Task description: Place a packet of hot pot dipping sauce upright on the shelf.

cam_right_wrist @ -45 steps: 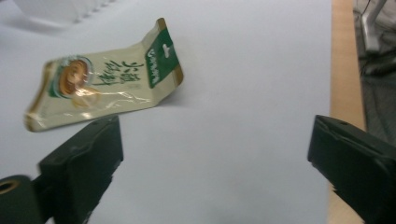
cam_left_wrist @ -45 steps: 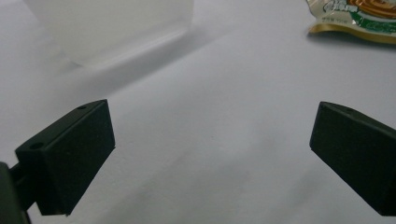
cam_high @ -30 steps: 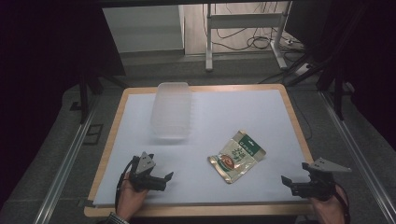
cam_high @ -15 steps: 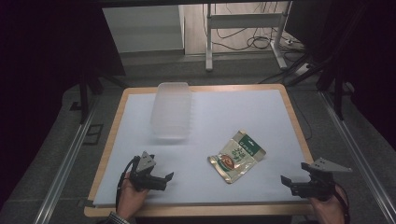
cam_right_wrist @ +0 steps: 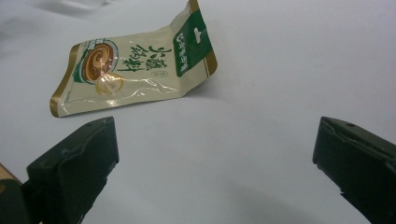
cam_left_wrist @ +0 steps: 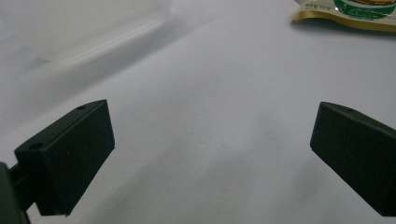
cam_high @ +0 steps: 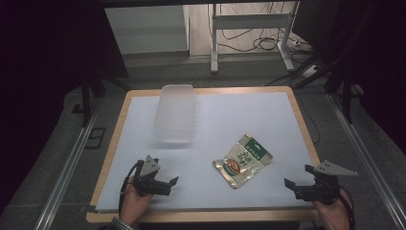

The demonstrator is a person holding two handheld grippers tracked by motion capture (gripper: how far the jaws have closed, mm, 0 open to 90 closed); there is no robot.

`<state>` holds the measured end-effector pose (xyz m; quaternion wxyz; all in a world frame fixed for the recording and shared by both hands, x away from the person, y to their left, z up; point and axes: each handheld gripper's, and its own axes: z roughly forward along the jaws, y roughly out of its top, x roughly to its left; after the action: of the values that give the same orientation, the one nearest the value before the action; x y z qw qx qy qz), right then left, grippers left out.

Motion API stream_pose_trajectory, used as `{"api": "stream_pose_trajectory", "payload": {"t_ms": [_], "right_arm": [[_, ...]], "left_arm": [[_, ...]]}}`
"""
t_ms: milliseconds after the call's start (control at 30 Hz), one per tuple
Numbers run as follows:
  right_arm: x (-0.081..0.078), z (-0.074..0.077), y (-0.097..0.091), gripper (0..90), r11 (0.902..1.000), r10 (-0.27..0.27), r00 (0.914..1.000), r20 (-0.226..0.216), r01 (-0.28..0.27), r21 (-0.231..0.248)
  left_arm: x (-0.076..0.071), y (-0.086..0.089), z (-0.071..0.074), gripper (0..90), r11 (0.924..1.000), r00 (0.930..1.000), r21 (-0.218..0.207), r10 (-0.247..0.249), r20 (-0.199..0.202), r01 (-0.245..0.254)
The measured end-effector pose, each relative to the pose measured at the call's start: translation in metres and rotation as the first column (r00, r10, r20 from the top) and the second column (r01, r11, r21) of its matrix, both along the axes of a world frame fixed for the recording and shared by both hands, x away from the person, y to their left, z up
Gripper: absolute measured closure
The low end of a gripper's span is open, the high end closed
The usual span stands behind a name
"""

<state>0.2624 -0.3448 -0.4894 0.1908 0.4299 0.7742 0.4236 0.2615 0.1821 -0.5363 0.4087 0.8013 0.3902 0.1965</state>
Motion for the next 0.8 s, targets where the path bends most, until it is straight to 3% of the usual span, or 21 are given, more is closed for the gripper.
{"api": "stream_pose_trajectory", "payload": {"t_ms": [400, 800], "right_arm": [[0.006, 0.001, 0.007, 0.8, 0.9998, -0.017, 0.9999, -0.001, 0.017, 0.010], [0.017, 0.000, 0.018, 1.5, 0.9998, 0.021, 0.9997, 0.013, -0.021, 0.008]], "left_arm": [[0.000, -0.001, 0.000, 0.0, 1.0000, 1.0000, 0.003, -0.001, 0.000, 0.001], [0.001, -0.002, -0.001, 0.0, 1.0000, 1.0000, 0.009, -0.003, 0.001, 0.003]]}}
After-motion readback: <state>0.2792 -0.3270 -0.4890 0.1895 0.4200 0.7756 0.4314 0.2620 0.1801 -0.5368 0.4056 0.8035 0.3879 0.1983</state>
